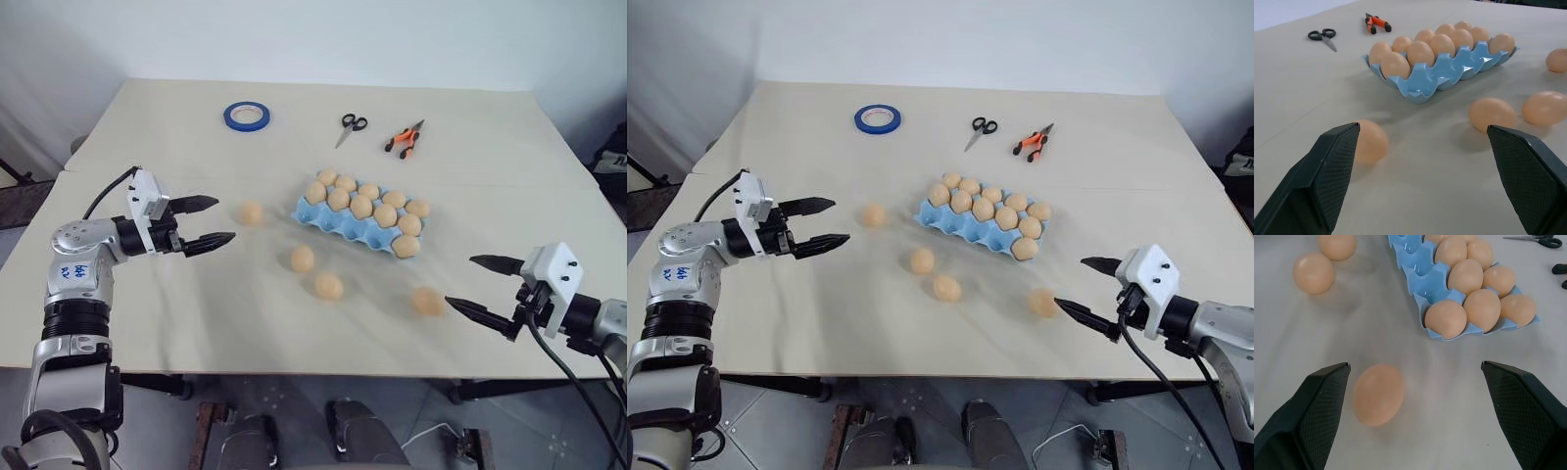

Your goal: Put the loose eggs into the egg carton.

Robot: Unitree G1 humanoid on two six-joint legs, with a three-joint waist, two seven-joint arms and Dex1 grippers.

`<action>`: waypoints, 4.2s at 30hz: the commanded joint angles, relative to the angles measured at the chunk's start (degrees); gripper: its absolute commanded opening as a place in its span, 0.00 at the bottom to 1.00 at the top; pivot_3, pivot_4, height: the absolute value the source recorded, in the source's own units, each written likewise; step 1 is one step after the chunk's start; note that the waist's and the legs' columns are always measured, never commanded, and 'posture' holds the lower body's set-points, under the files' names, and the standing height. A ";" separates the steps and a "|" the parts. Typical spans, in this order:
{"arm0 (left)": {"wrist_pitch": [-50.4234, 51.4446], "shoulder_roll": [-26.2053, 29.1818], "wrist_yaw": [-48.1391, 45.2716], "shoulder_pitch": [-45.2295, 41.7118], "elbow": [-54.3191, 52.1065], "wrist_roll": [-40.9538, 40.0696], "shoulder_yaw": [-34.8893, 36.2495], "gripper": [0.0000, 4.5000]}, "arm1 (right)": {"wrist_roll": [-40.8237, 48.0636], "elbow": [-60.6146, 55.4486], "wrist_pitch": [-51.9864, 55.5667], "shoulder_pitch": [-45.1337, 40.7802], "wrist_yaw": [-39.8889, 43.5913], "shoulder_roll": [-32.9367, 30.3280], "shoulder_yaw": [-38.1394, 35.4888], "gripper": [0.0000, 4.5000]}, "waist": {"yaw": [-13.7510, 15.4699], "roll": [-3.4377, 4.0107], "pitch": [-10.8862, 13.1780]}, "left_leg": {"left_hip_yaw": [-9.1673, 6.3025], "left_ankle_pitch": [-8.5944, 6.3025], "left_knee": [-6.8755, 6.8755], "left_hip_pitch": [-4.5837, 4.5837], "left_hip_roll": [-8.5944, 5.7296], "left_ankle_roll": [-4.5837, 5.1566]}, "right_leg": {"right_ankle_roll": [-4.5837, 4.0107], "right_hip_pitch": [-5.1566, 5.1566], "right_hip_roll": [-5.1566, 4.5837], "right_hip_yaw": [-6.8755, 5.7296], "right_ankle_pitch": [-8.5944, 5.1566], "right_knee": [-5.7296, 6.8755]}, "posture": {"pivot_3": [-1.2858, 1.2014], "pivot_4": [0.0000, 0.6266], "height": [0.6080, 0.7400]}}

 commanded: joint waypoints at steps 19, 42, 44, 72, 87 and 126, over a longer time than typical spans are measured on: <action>0.56 -1.00 -4.46 -3.13 0.28 -0.82 -3.12 0.99 | 4.94 -15.63 8.71 13.90 -10.89 5.44 -12.01 1.00 | 0.35 -0.01 -0.01 | -0.31 -0.01 -0.07 -0.06 0.01 -0.06 | -0.12 0.07 -0.02 0.07 -0.07 -0.07 | 0.52 0.24 1.00; -3.75 -4.21 -20.07 -2.24 1.04 -4.88 -7.26 0.99 | -4.46 -12.04 12.57 6.66 -27.71 15.27 7.88 1.00 | 0.05 -0.10 -0.06 | -0.65 -0.09 -0.13 0.11 -0.04 0.05 | -0.25 0.47 -0.12 -0.12 -0.11 -0.32 | 0.52 0.24 1.00; -3.63 -4.33 -19.78 -1.99 0.54 -5.31 -7.22 0.99 | -5.56 -10.01 11.81 5.49 -27.57 15.35 8.97 1.00 | 0.07 -0.09 -0.06 | -0.70 -0.10 -0.14 0.08 -0.03 0.04 | -0.28 0.46 -0.11 -0.16 -0.13 -0.33 | 0.52 0.24 1.00; -2.86 -2.61 -17.07 1.24 -3.93 -7.79 -6.07 1.00 | -1.79 -11.70 25.39 -17.25 -31.90 14.86 10.99 0.42 | -0.03 -0.06 -0.04 | -0.87 -0.09 -0.15 0.07 0.01 -0.03 | -0.34 0.46 -0.10 -0.28 -0.17 -0.29 | 0.52 0.24 1.00; -3.09 -3.41 -15.23 2.60 -5.86 -9.57 -3.84 1.00 | -12.78 9.14 16.32 -31.10 -31.05 20.33 24.54 0.42 | -0.12 -0.04 -0.03 | -0.83 0.09 0.00 -0.86 0.00 -0.31 | -0.30 -0.38 -0.09 -0.34 -0.18 -0.19 | 0.52 0.24 1.00; -5.98 -3.73 -14.61 -1.06 2.37 -8.44 -2.00 1.00 | 5.66 -10.12 -2.48 11.95 3.90 6.78 -5.51 0.98 | -0.05 -0.05 -0.04 | -0.93 0.02 0.21 -0.63 -0.03 0.03 | -0.14 -0.06 -0.05 -0.41 -0.06 -0.06 | 0.52 0.24 1.00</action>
